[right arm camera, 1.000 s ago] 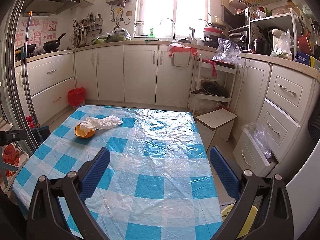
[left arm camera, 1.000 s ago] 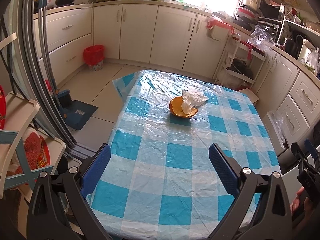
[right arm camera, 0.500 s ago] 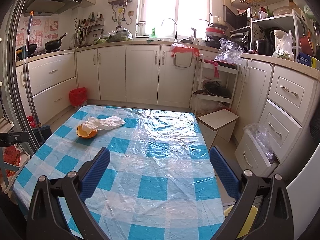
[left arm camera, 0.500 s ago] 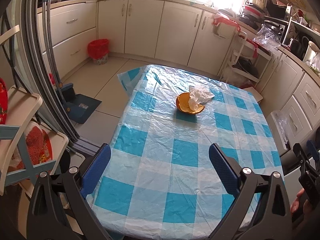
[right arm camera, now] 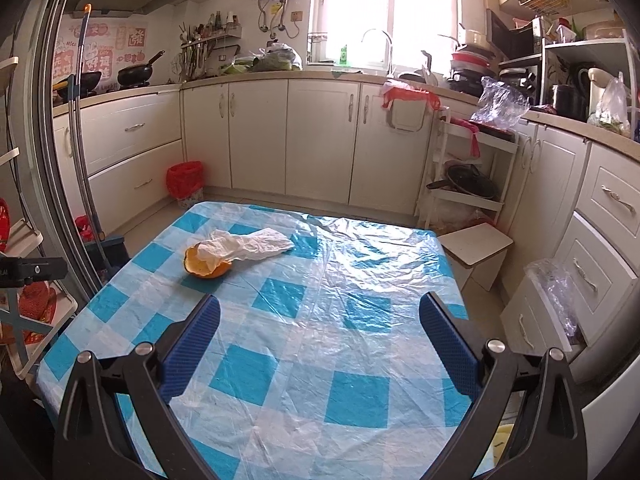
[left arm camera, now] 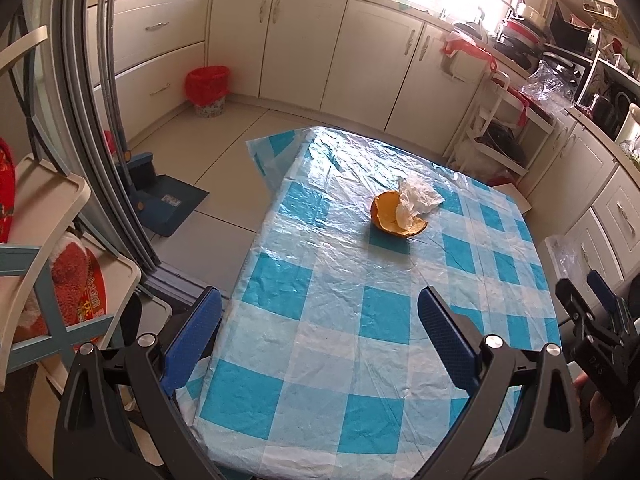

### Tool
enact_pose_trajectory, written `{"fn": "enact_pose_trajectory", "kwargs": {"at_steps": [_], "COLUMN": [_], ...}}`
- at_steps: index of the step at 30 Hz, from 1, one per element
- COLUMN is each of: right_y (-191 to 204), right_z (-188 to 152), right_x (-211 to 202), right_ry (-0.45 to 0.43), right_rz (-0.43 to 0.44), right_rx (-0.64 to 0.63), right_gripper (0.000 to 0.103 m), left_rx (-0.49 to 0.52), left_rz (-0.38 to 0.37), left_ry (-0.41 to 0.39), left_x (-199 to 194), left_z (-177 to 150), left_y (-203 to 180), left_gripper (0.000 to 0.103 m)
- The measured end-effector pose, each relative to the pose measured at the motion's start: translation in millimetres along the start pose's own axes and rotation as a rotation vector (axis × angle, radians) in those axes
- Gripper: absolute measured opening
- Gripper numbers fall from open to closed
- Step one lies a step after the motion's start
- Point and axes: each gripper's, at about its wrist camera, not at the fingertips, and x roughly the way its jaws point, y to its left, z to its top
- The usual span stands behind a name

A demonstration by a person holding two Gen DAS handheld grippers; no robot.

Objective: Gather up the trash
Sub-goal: 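Reach the right tool to the crumpled white tissue and grasp it, then grasp the last orange peel half with the left tool while the right holds the tissue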

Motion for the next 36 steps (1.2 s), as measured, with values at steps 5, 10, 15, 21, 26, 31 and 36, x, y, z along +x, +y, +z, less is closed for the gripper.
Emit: {"fn": "enact_pose_trajectory", "kwargs": {"at_steps": [5, 10, 15, 21, 26, 31, 36], "right_y": [24.0, 50.6, 59.6, 61.2, 39.9, 11.1, -24.7], "right_z": [34.5, 71.5, 75.7, 55.5, 35.1, 6.2, -21.6], "right_x": [54.7, 128.2, 200.1, 237.7, 219.0, 174.0, 123.3], "right_ry": [0.079, 0.178, 0.312, 0.450, 0.464, 0.473, 0.521], "right_rz": [0.080, 0.093, 0.064, 0.082, 0.121, 0.121, 0.147], "right_rx": [0.042, 0.094, 0.136, 0.093, 0.056, -0.043, -0.046], "right_gripper": [0.096, 0.095, 0.083, 0.032, 0.008, 0.008, 0.009], "left_rx": [0.008, -0.009, -0.001, 0.000, -0.003, 0.107, 0.271], "left_rz": [-0.003, -0.035, -0.061, -0.058, -0.058, -0.026, 0.009], "left_ry": [0.015, 0.045, 0.069, 0.105, 0.125, 0.100, 0.104], "left_x": [9.8, 17.4, 19.9, 28.5, 38.3, 63.3, 116.1], "left_z": [6.0, 9.2, 9.1, 11.7, 23.5, 53.9, 77.3], "left_y": [-3.3, -3.0, -4.9, -1.0, 0.1, -26.1, -62.0], "left_gripper": [0.094, 0.094, 0.094, 0.094, 0.094, 0.094, 0.094]}}
